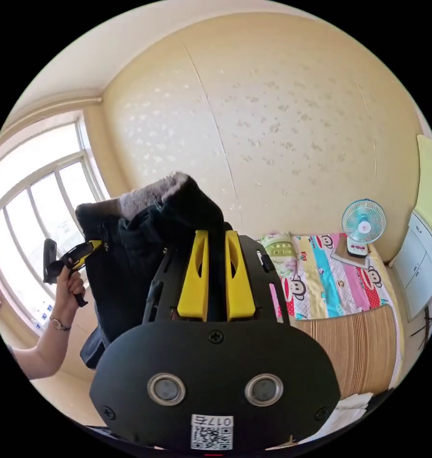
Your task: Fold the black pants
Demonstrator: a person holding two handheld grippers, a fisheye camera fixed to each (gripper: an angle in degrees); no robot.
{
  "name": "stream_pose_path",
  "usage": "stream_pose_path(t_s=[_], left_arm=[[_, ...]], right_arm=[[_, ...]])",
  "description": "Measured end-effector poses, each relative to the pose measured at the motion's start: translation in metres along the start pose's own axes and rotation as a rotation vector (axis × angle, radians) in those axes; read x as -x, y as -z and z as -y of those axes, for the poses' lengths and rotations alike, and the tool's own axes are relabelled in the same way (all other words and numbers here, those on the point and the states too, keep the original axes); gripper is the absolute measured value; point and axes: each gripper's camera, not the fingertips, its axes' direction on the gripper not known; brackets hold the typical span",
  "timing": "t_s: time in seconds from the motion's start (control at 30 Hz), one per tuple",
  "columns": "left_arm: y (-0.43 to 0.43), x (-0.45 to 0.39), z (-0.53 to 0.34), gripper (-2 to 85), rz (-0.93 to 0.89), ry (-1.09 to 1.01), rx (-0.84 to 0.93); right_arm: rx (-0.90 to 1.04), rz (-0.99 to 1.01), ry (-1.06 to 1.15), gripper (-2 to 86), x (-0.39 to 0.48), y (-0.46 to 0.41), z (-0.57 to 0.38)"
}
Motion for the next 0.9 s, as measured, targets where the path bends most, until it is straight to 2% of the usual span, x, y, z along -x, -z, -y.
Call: stream_pose_path(t_s=[0.07, 0.17, 0.2, 0.3, 0.37, 0.43, 0.63, 0.7, 0.77, 0.9], left_arm=[[-0.049, 0.053, 0.0, 7.6, 0.121, 0.04, 0.093], [-0.089, 0.131, -0.063, 9.4, 0.192, 0.071, 0.213], [-0.102, 0.16, -0.106, 9.6, 0.219, 0.061, 0.277], [-0.131, 0.241, -0.238, 10.2, 0.305, 0.112, 0.52], [-0.142, 0.287, -0.32, 11.2, 0.313, 0.183, 0.676], [-0.143, 0.327, -0.407, 12.7, 0.289, 0.273, 0.787], [-0.169, 0.341, -0.536, 13.2, 0.183, 0.31, 0.971], [-0.174, 0.338, -0.556, 10.5, 0.178, 0.29, 1.001], [-0.173, 0.335, -0.569, 4.4, 0.169, 0.276, 1.03], [-0.14, 0.324, -0.584, 3.3, 0.134, 0.224, 1.026]], right_arm=[[0.193, -0.067, -0.167, 3.3, -0.039, -0.09, -0.012], [0.276, 0.069, -0.161, 3.3, -0.056, -0.15, -0.088], [0.31, 0.074, -0.147, 3.4, -0.056, -0.162, -0.109], [0.593, 0.117, -0.11, 4.3, -0.055, -0.224, -0.233], [0.794, 0.211, -0.184, 5.5, -0.053, -0.26, -0.336], [0.883, 0.299, -0.255, 6.3, -0.046, -0.276, -0.401], [1.115, 0.448, -0.328, 8.9, 0.02, -0.324, -0.532], [1.16, 0.455, -0.327, 8.5, 0.037, -0.334, -0.552], [1.219, 0.355, -0.309, 5.7, 0.052, -0.339, -0.572], [1.168, 0.375, -0.295, 2.4, 0.063, -0.317, -0.58]])
